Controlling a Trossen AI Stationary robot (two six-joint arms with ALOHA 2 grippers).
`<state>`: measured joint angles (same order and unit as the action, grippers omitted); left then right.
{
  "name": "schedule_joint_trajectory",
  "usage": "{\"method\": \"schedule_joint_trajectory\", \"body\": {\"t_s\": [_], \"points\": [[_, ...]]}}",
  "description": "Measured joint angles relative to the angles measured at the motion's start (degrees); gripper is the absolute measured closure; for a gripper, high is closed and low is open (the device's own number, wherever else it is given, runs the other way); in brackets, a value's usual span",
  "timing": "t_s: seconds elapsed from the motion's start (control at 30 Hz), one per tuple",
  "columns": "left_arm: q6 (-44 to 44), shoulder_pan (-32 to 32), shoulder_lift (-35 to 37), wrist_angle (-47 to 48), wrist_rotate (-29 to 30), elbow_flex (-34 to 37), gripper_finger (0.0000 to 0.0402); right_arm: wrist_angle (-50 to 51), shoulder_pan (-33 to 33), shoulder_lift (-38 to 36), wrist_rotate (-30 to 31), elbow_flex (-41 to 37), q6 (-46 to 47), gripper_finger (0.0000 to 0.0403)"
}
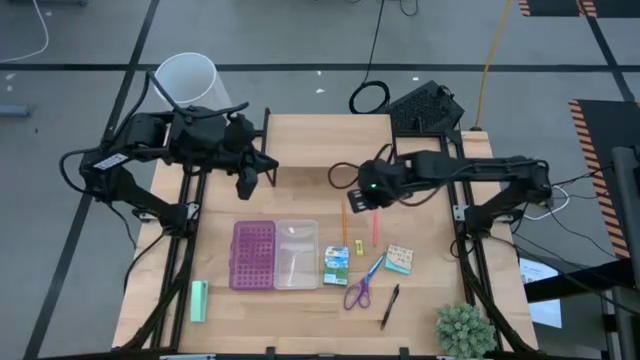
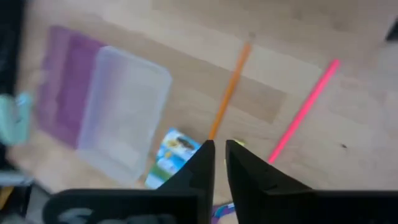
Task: Pack school essentials
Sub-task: Put the pink pencil into the violet supply box
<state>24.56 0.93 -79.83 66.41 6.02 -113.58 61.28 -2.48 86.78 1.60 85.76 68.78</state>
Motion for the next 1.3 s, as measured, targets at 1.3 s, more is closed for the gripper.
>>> {"method": "schedule_joint_trajectory", "body": {"t_s": [1.3], "points": [[-2.1,0.0,-0.6,-4.1,-0.1,0.0,0.0396,-33.8,-0.8,0.8,-0.1,-40.1,16.1,0.0237]]}}
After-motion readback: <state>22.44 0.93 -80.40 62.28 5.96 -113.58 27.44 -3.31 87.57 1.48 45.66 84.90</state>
